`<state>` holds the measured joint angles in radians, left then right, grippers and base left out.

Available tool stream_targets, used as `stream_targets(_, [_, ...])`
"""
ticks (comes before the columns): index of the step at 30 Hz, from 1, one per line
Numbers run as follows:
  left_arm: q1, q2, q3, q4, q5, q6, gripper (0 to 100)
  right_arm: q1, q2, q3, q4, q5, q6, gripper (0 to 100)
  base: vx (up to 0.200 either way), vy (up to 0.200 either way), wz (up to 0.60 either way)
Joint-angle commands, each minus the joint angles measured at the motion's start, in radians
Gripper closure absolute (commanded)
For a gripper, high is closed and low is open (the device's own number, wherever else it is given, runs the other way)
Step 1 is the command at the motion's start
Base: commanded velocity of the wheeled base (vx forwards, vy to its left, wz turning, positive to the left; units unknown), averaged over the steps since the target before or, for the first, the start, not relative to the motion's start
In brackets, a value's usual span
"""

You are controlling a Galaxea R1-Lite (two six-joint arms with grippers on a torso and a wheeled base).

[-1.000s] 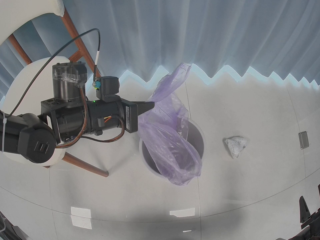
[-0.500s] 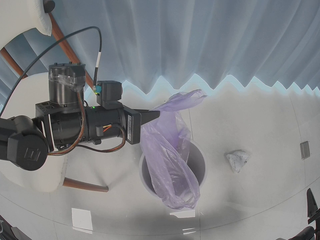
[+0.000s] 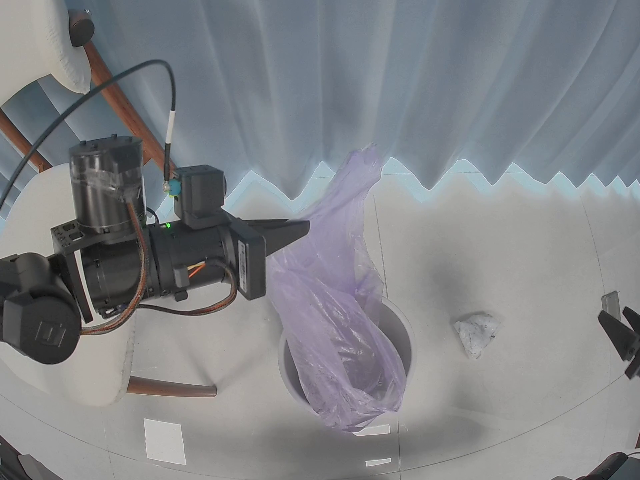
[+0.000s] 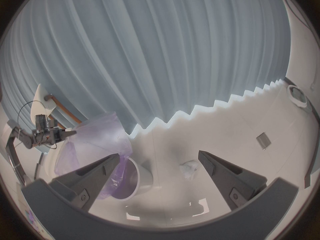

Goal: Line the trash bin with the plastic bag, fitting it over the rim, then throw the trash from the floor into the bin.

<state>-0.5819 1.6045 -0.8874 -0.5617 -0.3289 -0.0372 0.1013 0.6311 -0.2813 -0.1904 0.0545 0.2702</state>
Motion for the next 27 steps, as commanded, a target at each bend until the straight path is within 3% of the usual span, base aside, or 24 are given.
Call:
stream_targets(1, [0.002, -0.166, 0.226, -0.063, -0.156, 0.1, 100, 0.043, 0.754, -0.174, -0.327, 0.168, 0.075, 0, 0.0, 0.0, 0.0])
stream_targets(3, [0.008, -0.167, 0.24, -0.063, -0.177, 0.109, 100, 0.043, 0.825, -0.177, -0.399, 0.177, 0.063, 0, 0.0, 0.0, 0.0])
stream_targets(6, [0.013, -0.178, 0.259, -0.063, -0.254, 0.132, 100, 0.044, 1.043, -0.199, -0.644, 0.183, 0.035, 0, 0.0, 0.0, 0.0])
stream_targets(11, [-0.001, -0.241, 0.315, -0.046, -0.263, 0.14, 100, 0.044, 1.28, -0.288, -0.873, 0.18, 0.015, 0, 0.0, 0.0, 0.0])
stream_targets(24, [-0.027, -0.331, 0.444, -0.021, -0.256, 0.171, 100, 0.15, 1.573, -0.621, -0.923, 0.174, 0.029, 0, 0.0, 0.0, 0.0])
stream_targets(25, [-0.026, -0.331, 0.444, -0.021, -0.256, 0.171, 100, 0.155, 1.59, -0.647, -0.925, 0.173, 0.029, 100, 0.0, 0.0, 0.0])
stream_targets(27, [-0.026, -0.331, 0.443, -0.023, -0.256, 0.171, 100, 0.169, 1.619, -0.713, -0.919, 0.174, 0.03, 100, 0.0, 0.0, 0.0])
